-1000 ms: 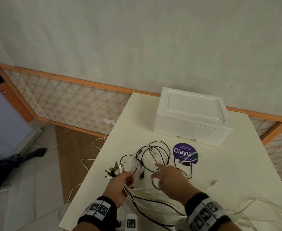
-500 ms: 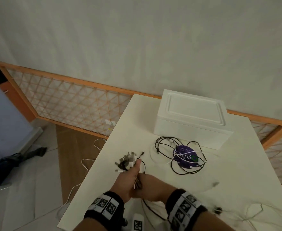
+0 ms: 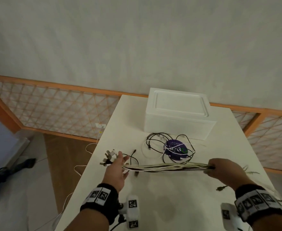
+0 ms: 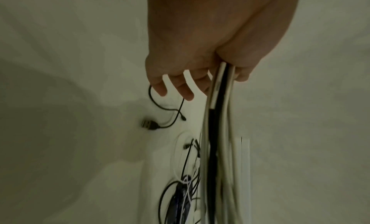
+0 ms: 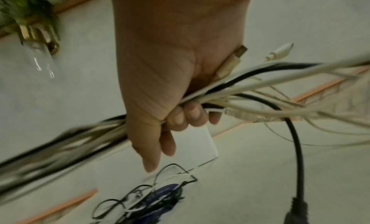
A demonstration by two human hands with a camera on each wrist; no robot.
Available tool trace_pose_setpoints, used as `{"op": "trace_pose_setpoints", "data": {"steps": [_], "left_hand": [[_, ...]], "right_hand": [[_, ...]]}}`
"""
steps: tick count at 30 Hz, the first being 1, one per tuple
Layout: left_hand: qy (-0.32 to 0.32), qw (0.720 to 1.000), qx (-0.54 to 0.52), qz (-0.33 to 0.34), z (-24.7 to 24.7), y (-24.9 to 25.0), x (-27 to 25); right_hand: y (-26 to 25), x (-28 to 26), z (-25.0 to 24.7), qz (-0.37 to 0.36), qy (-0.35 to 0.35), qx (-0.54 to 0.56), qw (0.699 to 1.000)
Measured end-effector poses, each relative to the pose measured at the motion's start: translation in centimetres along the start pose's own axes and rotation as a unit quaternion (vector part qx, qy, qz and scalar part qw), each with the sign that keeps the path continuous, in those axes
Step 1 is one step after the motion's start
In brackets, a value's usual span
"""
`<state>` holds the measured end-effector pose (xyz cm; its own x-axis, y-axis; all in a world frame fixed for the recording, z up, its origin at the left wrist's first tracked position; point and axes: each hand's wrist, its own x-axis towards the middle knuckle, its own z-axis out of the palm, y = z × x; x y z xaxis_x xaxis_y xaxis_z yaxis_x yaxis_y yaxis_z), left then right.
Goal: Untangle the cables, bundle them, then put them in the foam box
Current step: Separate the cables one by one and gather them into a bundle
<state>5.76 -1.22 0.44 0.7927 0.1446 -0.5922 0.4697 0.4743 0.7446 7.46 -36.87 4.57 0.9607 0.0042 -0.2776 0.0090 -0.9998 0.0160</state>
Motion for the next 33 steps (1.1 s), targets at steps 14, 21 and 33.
{"op": "trace_pose_setpoints", "data": {"steps": [14,21,33], "left_hand": [[-0.081,0.995,-0.057,0.000,7.0,-1.2,-0.2],[-0.067,0.992,-0.106,-0.024,6.6,-2.0,-0.3],[0.115,0.941,-0.315,-0.042,-0.9,-0.5,2.4]], "right_hand": [[-17.9,1.4,-1.1,-0.261,-0.046,0.314,0.911],[-18.7,2.3,0.8,-0.260,-0.024,0.164,0.951],[1.7,0.6,4.7,0.060,-0.053,-0.024,0.996]]}}
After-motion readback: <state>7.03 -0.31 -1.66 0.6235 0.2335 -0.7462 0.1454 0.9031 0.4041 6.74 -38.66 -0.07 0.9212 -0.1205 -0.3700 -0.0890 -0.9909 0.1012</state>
